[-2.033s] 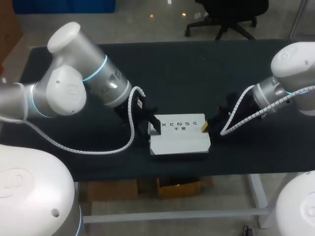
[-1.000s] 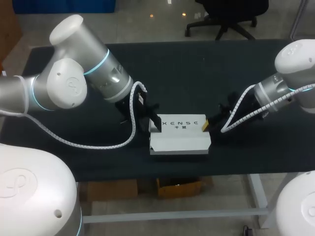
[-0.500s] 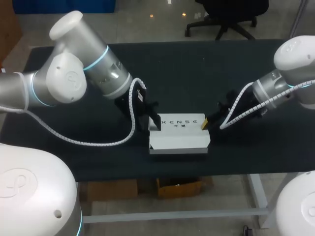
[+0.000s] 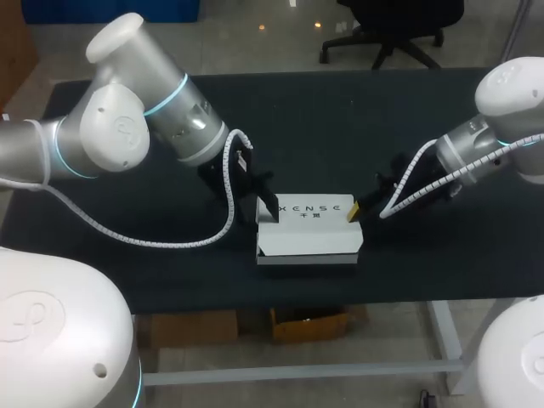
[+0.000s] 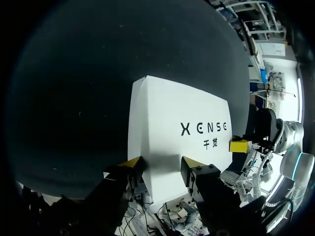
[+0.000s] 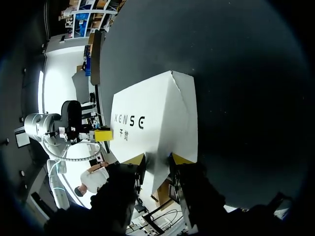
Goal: Assemble the packaging by folding the flat box into shape, placing the metal phone stand inside, and closing the box properly
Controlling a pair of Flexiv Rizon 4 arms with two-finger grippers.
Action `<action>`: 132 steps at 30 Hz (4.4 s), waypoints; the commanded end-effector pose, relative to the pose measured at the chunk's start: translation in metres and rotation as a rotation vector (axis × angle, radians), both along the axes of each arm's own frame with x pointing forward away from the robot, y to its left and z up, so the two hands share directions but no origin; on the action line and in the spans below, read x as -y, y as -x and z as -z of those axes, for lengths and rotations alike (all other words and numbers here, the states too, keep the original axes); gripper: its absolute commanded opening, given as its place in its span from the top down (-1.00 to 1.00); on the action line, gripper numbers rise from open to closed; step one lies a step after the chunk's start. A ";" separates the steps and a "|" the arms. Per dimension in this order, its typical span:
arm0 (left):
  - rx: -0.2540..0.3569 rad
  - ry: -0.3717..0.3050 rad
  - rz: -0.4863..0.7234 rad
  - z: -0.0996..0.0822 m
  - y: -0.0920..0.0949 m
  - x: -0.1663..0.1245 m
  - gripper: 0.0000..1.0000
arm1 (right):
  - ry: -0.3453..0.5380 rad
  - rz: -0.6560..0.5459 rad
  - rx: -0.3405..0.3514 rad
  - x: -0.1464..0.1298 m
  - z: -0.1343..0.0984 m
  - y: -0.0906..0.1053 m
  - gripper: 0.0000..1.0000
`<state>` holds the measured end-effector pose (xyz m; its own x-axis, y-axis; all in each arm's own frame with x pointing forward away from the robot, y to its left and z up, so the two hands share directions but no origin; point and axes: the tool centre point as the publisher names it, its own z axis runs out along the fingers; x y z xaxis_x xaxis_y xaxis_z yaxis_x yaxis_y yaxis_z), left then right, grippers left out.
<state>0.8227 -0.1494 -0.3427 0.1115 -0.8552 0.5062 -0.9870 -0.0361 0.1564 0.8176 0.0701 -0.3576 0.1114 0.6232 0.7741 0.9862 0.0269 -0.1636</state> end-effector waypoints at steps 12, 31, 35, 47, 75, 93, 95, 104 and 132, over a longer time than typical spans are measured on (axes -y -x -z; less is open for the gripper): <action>-0.030 0.003 -0.010 -0.003 -0.005 0.005 -0.08 | -0.013 -0.015 -0.035 -0.006 0.000 0.000 0.37; -0.068 -0.009 -0.028 -0.010 -0.008 0.008 -0.03 | -0.011 -0.017 -0.091 -0.006 -0.007 -0.001 0.30; -0.080 -0.005 -0.033 -0.011 -0.008 0.008 -0.04 | -0.009 -0.017 -0.099 -0.006 -0.007 -0.003 0.31; -0.106 -0.003 -0.048 -0.015 -0.009 0.008 -0.06 | 0.002 -0.021 -0.125 -0.009 -0.012 -0.004 0.30; -0.152 -0.015 -0.091 -0.020 -0.016 0.004 -0.04 | 0.041 -0.013 -0.179 -0.006 -0.019 -0.011 0.27; -0.183 -0.010 -0.104 -0.027 -0.018 0.004 -0.01 | 0.032 -0.016 -0.195 -0.010 -0.023 -0.012 0.27; -0.186 -0.010 -0.105 -0.028 -0.018 0.004 0.00 | 0.031 -0.015 -0.199 -0.009 -0.023 -0.013 0.26; -0.202 -0.010 -0.109 -0.032 -0.021 0.004 -0.01 | 0.026 -0.010 -0.208 -0.008 -0.025 -0.014 0.24; -0.236 -0.002 -0.127 -0.042 -0.024 0.004 -0.01 | 0.023 0.000 -0.238 -0.007 -0.029 -0.018 0.22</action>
